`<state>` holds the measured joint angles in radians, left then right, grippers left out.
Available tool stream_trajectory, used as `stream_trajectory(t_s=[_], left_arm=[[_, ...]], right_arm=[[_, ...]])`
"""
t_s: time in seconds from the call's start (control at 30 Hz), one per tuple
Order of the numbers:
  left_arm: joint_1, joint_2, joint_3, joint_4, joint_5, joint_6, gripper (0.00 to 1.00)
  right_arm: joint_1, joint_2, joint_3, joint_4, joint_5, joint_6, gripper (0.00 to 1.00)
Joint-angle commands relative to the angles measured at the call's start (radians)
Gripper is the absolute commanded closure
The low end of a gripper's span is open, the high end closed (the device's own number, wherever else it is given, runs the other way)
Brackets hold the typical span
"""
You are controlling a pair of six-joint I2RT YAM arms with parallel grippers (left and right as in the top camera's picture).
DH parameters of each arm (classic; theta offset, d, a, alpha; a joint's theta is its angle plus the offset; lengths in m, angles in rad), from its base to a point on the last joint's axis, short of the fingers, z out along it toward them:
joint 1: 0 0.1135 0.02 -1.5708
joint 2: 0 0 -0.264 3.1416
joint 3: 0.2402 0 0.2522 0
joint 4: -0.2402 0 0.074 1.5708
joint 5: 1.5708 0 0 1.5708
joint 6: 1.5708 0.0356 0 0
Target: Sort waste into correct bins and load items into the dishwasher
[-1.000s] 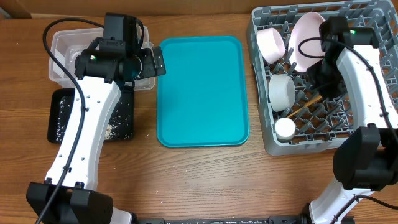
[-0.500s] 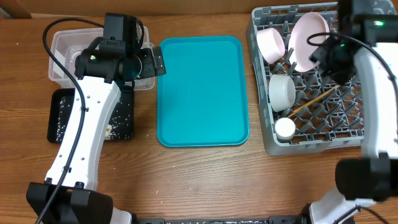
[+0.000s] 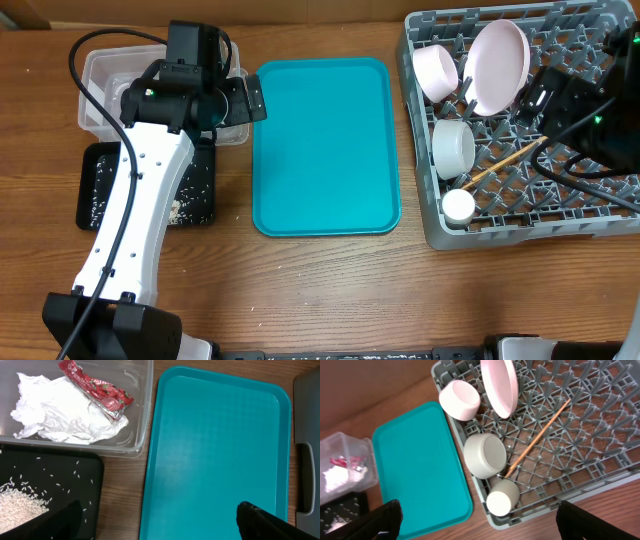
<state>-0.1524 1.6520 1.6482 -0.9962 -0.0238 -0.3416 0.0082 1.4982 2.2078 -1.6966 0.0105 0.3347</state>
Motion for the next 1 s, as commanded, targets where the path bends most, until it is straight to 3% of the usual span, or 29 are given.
stream_trajectory(t_s=[0.0, 0.2, 0.37, 0.73, 0.97], left_arm=[[0.002, 0.007, 0.004, 0.002, -0.01, -0.003, 0.0], [0.002, 0.007, 0.004, 0.002, -0.01, -0.003, 0.0], [0.002, 0.007, 0.004, 0.002, -0.01, -0.003, 0.0], [0.002, 0.007, 0.004, 0.002, -0.01, -0.003, 0.0], [0.002, 0.007, 0.004, 0.002, -0.01, -0.003, 0.0]], right_arm=[[-0.007, -0.019, -0.04, 0.003, 0.045, -0.046, 0.0], [-0.062, -0.086, -0.208, 0.126, 0.043, -0.012, 0.0], [-0.058, -0.306, -0.573, 0.506, -0.01, -0.055, 0.0], [-0.046, -0.959, -1.592, 1.288, 0.022, -0.051, 0.0], [-0.012, -1.254, -1.975, 1.568, 0.035, -0.047, 0.0]])
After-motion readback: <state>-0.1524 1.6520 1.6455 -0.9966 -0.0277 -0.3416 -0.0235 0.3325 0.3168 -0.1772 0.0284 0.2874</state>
